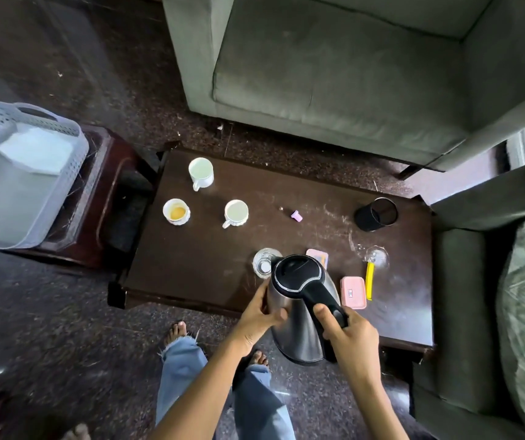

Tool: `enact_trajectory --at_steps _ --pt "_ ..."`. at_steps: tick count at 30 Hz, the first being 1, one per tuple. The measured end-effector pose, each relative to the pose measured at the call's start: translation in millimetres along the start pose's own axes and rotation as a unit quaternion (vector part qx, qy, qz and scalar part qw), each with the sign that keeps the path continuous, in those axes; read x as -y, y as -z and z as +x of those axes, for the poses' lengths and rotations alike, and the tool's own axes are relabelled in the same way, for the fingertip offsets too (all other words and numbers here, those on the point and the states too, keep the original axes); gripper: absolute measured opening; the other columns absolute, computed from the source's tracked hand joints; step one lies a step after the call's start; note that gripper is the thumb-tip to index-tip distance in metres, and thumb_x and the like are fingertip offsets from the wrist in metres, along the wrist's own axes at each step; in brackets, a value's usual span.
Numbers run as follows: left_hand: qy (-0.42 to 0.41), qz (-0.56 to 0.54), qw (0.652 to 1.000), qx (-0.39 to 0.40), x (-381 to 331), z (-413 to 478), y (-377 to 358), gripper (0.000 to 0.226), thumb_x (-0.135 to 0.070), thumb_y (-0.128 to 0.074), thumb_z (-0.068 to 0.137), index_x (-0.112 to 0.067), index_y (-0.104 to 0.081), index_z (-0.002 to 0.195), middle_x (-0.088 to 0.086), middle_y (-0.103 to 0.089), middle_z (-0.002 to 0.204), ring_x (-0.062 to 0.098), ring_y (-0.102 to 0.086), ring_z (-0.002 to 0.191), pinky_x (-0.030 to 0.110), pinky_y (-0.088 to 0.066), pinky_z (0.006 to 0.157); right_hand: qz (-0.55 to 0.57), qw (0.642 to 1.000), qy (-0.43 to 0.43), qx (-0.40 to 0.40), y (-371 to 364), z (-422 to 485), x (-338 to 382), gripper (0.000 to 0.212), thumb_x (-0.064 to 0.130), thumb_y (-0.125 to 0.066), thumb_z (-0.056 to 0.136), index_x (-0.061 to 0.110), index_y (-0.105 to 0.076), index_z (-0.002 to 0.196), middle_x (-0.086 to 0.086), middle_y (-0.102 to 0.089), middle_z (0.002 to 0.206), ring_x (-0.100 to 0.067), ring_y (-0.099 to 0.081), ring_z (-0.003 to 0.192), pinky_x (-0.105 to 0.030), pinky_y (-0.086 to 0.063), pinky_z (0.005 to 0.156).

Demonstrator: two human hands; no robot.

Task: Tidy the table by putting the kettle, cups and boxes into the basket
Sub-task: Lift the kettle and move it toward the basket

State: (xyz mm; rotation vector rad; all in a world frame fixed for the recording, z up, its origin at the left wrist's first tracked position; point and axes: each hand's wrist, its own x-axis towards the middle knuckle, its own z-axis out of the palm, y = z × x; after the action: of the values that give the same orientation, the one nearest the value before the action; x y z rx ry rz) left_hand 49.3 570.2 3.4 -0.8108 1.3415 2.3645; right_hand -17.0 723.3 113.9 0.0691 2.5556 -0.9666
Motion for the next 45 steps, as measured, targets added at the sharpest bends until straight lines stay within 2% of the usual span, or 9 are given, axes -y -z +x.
enact_trajectory --at_steps 2,8,16,20,23,29,35,40,45 --pt "0.009 -0.007 1.0 -0.019 6 2 -5 0.119 -0.058 -0.088 0.043 -0.022 -0.035 0.144 -0.001 -0.056 0.138 0.012 -0.048 0.131 0.029 -0.041 0.107 0.002 1.0 -0.004 0.002 2 5 -1 0.049 0.05 -0.068 0.083 0.006 -0.058 0.065 -0.01 -0.065 0.057 -0.031 -0.062 0.064 -0.038 -0.048 0.061" --pt "0.019 -0.027 0.998 -0.054 20 5 -13 0.109 -0.071 -0.08 0.046 -0.018 -0.048 0.136 0.003 -0.062 0.13 0.011 -0.057 0.121 0.016 -0.047 0.089 -0.006 0.998 -0.015 0.053 -1 16 0 0.058 0.064 -0.051 0.067 0.006 -0.058 0.068 -0.011 -0.067 0.062 -0.026 -0.065 0.066 -0.04 -0.052 0.066" --pt "0.035 -0.034 0.996 -0.076 23 7 -16 0.095 -0.074 -0.072 0.057 -0.021 -0.052 0.132 -0.001 -0.064 0.128 0.013 -0.057 0.121 0.031 -0.042 0.105 -0.02 0.996 -0.01 0.084 -5 25 5 0.048 0.052 -0.059 0.082 0.006 -0.06 0.068 -0.005 -0.068 0.059 -0.02 -0.067 0.06 -0.043 -0.056 0.067" --pt "0.038 -0.052 0.994 -0.086 21 8 -19 0.094 -0.076 -0.071 0.055 -0.021 -0.054 0.13 -0.004 -0.067 0.123 0.009 -0.06 0.116 0.027 -0.045 0.098 -0.03 0.996 -0.002 0.087 -7 30 12 0.042 0.044 -0.062 0.087 0.006 -0.06 0.069 -0.002 -0.068 0.057 -0.011 -0.066 0.054 -0.041 -0.056 0.068" --pt "0.056 -0.056 0.993 -0.093 20 9 -20 0.094 -0.081 -0.068 0.052 -0.025 -0.055 0.127 -0.008 -0.068 0.119 0.004 -0.061 0.112 0.03 -0.045 0.1 -0.036 0.995 -0.01 0.092 -9 36 14 0.043 0.049 -0.06 0.085 0.01 -0.06 0.066 -0.002 -0.069 0.057 -0.019 -0.068 0.059 -0.043 -0.057 0.069" --pt "0.095 -0.071 0.988 -0.101 16 8 -23 0.075 -0.074 -0.059 0.066 -0.03 -0.054 0.127 -0.008 -0.064 0.125 0.007 -0.058 0.116 0.036 -0.041 0.107 -0.045 0.994 -0.021 0.097 -13 42 21 0.043 0.052 -0.06 0.084 0.013 -0.06 0.066 -0.001 -0.07 0.06 -0.022 -0.07 0.065 -0.047 -0.057 0.075" --pt "0.107 -0.069 0.986 -0.106 10 6 -27 0.064 -0.067 -0.047 0.069 -0.032 -0.054 0.122 -0.015 -0.064 0.113 0.0 -0.058 0.105 0.022 -0.045 0.081 -0.058 0.993 -0.025 0.101 -12 45 30 0.045 0.052 -0.059 0.084 0.01 -0.06 0.067 -0.002 -0.07 0.061 -0.022 -0.069 0.065 -0.045 -0.056 0.075" --pt "0.125 -0.055 0.985 -0.109 6 4 -30 0.066 -0.07 -0.044 0.074 -0.031 -0.052 0.127 -0.006 -0.063 0.121 0.009 -0.058 0.107 0.035 -0.044 0.101 -0.057 0.993 -0.027 0.101 -9 46 33 0.043 0.051 -0.059 0.084 0.011 -0.061 0.066 -0.002 -0.069 0.059 -0.021 -0.069 0.063 -0.046 -0.058 0.073" --pt "0.115 -0.064 0.985 -0.108 1 2 -37 0.074 -0.071 -0.046 0.067 -0.03 -0.051 0.128 -0.009 -0.061 0.123 0.003 -0.056 0.108 0.024 -0.044 0.085 -0.069 0.993 -0.015 0.093 -2 48 37 0.04 0.046 -0.06 0.086 0.012 -0.06 0.064 -0.002 -0.069 0.057 -0.023 -0.069 0.063 -0.046 -0.057 0.074"
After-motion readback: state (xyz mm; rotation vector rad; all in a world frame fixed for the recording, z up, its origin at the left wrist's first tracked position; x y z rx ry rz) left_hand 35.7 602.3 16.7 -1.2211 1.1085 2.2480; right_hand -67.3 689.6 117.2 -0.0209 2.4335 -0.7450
